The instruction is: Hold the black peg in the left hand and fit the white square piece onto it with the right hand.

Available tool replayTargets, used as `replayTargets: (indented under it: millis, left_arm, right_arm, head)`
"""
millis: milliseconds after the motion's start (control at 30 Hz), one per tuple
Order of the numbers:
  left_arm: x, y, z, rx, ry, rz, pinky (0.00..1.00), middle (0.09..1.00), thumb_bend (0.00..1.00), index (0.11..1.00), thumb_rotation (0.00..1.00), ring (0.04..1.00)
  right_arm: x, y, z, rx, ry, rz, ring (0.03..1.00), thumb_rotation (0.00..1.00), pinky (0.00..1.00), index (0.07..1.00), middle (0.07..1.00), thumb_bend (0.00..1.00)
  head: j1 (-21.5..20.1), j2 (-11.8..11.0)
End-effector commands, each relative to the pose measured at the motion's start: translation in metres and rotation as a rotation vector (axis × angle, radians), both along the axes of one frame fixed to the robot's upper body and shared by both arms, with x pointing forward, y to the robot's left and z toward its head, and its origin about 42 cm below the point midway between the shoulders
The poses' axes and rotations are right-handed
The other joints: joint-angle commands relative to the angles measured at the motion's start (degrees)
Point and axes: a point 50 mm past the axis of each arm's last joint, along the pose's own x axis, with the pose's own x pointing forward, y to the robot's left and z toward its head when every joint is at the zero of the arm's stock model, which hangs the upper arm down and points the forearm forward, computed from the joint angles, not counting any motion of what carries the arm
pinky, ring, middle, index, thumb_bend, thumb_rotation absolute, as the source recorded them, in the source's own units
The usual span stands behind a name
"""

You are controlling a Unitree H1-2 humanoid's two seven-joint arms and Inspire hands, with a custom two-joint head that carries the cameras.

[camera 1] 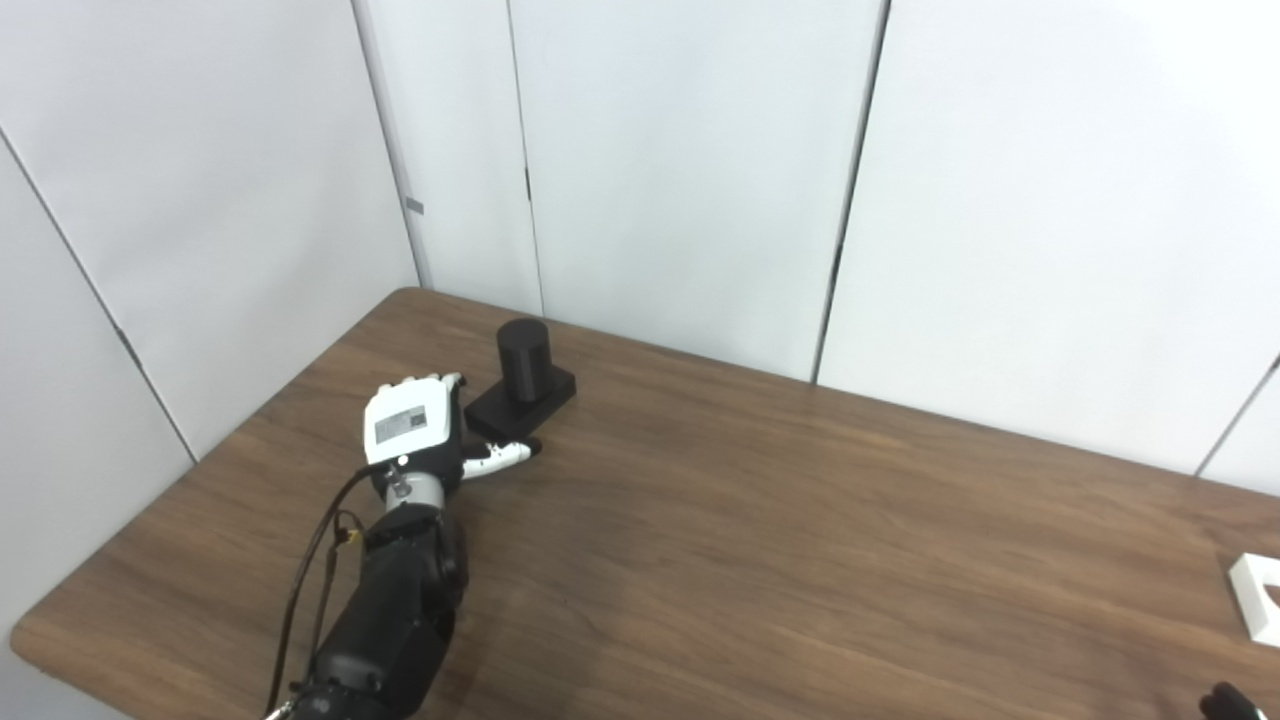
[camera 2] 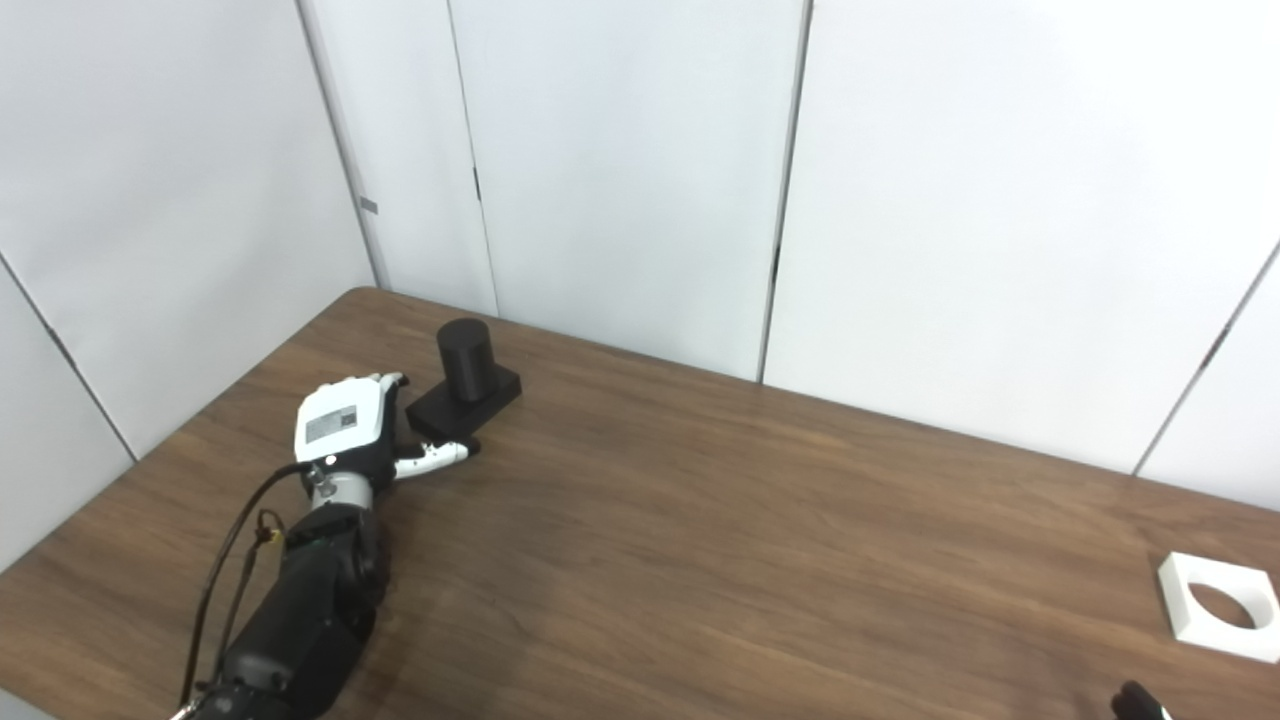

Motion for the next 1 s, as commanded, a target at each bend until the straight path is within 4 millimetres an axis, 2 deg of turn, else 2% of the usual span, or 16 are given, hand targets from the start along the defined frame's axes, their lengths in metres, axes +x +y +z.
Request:
replayTargets:
  millis: [0,267,533,733,967]
  left_arm:
    - [0.02,0.002,0.03,0.003,-0.114,0.001,0.91,0.883,0.86,0.802,0.63,0.913]
    - [0.029,0.0,0.019,-0.026,-0.152,-0.002,0.8,0.842,0.81,0.723,0.56,0.869]
    - [0.033,-0.001,0.01,0.006,-0.129,0.015,0.79,0.823,0.8,0.691,0.52,0.847]
    - [0.031,-0.002,0.005,0.076,-0.115,0.03,0.76,0.793,0.82,0.684,0.53,0.821]
    - [0.03,-0.001,-0.004,0.124,-0.096,0.029,0.77,0.788,0.84,0.666,0.48,0.818]
  right_arm:
    - [-0.001,0.004,0.003,0.016,0.005,0.003,0.95,1.0,0.95,0.898,0.927,0.46]
    - [-0.002,0.006,0.004,0.015,0.004,0.008,0.943,1.0,0.92,0.895,0.927,0.47]
    - [-0.002,0.005,0.004,0.009,0.011,0.007,0.949,1.0,0.92,0.897,0.927,0.47]
    - [-0.002,0.005,0.005,0.026,0.016,0.009,0.953,1.0,0.93,0.896,0.93,0.47]
    - [-0.003,0.005,0.007,0.0,0.015,0.002,0.937,1.0,0.91,0.886,0.916,0.47]
  head:
    - [0.0,0.12]
    - [-0.13,0.26]
    - [-0.17,0.44]
    - [-0.14,0.55]
    - [-0.19,0.76]
